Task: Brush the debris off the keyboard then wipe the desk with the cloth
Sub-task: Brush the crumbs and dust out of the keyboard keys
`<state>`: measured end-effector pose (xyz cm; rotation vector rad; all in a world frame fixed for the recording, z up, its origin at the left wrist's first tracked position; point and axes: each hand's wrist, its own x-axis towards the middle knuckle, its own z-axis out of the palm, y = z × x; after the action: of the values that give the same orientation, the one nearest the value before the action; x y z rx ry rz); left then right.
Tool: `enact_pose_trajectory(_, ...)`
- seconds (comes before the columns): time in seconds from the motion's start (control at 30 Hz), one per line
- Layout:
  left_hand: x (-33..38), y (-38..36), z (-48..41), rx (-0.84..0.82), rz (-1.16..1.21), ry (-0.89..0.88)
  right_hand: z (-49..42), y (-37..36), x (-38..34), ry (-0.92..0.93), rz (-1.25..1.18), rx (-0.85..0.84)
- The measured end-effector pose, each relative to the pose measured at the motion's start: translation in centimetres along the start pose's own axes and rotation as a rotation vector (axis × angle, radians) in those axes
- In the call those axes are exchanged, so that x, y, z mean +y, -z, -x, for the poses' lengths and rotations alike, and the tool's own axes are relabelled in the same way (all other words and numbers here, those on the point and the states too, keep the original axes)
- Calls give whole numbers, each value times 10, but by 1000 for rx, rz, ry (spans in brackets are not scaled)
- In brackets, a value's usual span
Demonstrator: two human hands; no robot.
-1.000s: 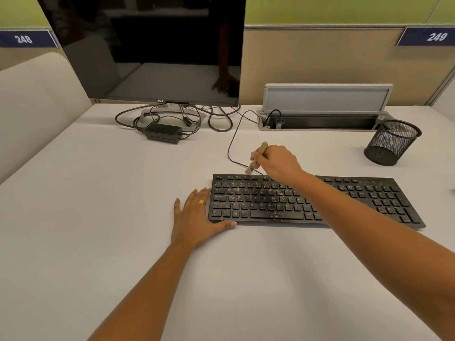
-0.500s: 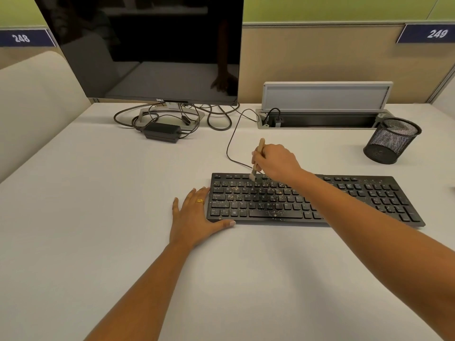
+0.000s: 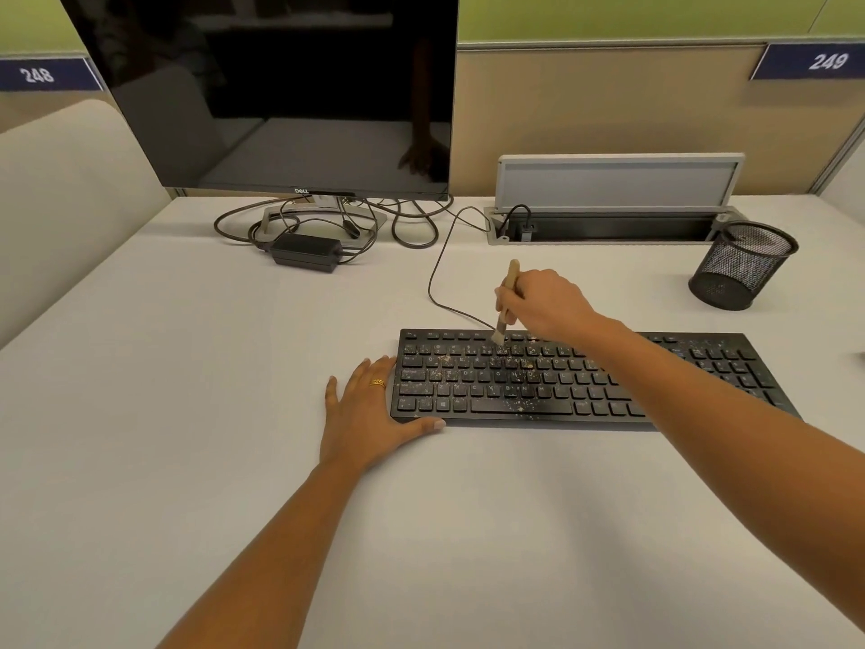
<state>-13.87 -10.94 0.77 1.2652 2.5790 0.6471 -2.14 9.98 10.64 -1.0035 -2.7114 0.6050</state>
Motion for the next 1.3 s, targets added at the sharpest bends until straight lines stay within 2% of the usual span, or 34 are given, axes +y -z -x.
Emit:
enact_pose_trajectory(0.1, -1, 0, 0, 2, 2, 2, 2, -4, 2, -4, -73, 33)
enact_pose_trajectory(0.3, -1, -1, -1, 2, 6, -8, 5, -9, -2, 8, -34, -2)
enact_pose_trajectory(0.47, -1, -1, 0, -1, 5, -3, 5, -9, -3, 53, -118, -37)
enact_pose_trajectory(0.7, 0, 0, 0, -6, 7, -1, 7, 3, 2, 69, 199, -66)
enact_pose_trajectory(0.93, -2, -1, 0, -7, 11, -4, 9, -8, -4, 57, -50, -21)
enact_pose_trajectory(1.3, -1, -1, -1, 5, -4, -7, 9, -16, -9, 43, -90, 18)
